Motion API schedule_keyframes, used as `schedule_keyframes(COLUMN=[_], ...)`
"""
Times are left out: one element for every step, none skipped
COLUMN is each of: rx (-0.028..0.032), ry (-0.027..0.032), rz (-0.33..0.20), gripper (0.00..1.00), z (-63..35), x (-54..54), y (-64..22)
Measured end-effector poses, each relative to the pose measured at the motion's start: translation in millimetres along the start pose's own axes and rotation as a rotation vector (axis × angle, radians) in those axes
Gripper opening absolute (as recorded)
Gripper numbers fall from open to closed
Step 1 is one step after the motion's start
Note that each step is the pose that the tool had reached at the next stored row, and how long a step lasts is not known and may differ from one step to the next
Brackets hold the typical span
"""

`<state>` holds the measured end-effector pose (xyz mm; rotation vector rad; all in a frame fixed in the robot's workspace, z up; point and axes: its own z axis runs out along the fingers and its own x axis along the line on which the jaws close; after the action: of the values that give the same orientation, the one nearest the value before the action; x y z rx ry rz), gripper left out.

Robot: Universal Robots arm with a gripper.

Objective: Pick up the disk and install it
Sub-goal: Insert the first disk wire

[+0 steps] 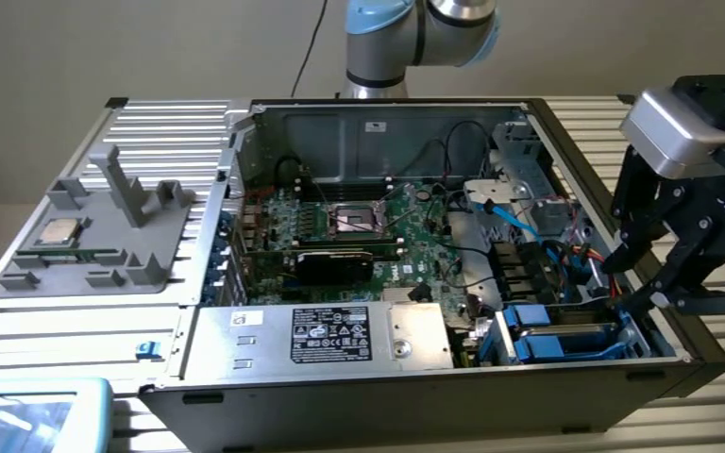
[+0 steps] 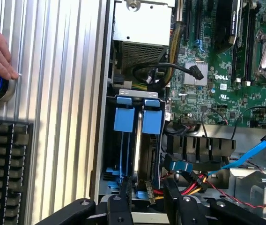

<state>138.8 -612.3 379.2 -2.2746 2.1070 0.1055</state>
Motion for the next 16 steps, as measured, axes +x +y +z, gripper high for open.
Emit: schedule_keyframes(rx=[-0.0005, -0.0009, -0.0011, -0.0013, -0.0016, -0.0018, -0.0019, -0.0024, -0.0027, -0.0027, -0.0028, -0.0028, -0.0027, -0.0031, -0.0042, -0.0057], ry=[-0.0022, -0.0050, -0.0093, -0.0140, -0.0191, -0.0247, -0.0294, -0.0326, -0.0331, -0.0331, -0.0332, -0.0333, -0.0334, -0.0336, -0.0335, -0.0337], rz=[-0.008, -0.017, -0.025, -0.033, -0.042, -0.051, -0.060, -0.070, -0.074, -0.074, -0.074, -0.074, -0.075, -0.082, -0.097, -0.112], gripper=[0.40, 0.40, 0.40, 0.40, 0.40, 0.40, 0.40, 0.40, 0.40, 0.40, 0.40, 0.40, 0.40, 0.40, 0.40, 0.40], z=[1.3, 2.5, 3.7, 4.7, 5.6, 6.4, 7.0, 7.4, 7.4, 7.3, 7.4, 7.4, 7.5, 7.6, 7.7, 7.8], x=[0.6, 1.2, 1.7, 2.0, 2.4, 2.6, 2.7, 2.8, 2.8, 2.8, 2.8, 2.8, 2.9, 3.2, 3.1, 3.1], y=[0.7, 1.4, 2.1, 2.7, 3.3, 3.7, 3.9, 4.2, 4.2, 4.3, 4.3, 4.3, 4.4, 4.8, 4.8, 4.8])
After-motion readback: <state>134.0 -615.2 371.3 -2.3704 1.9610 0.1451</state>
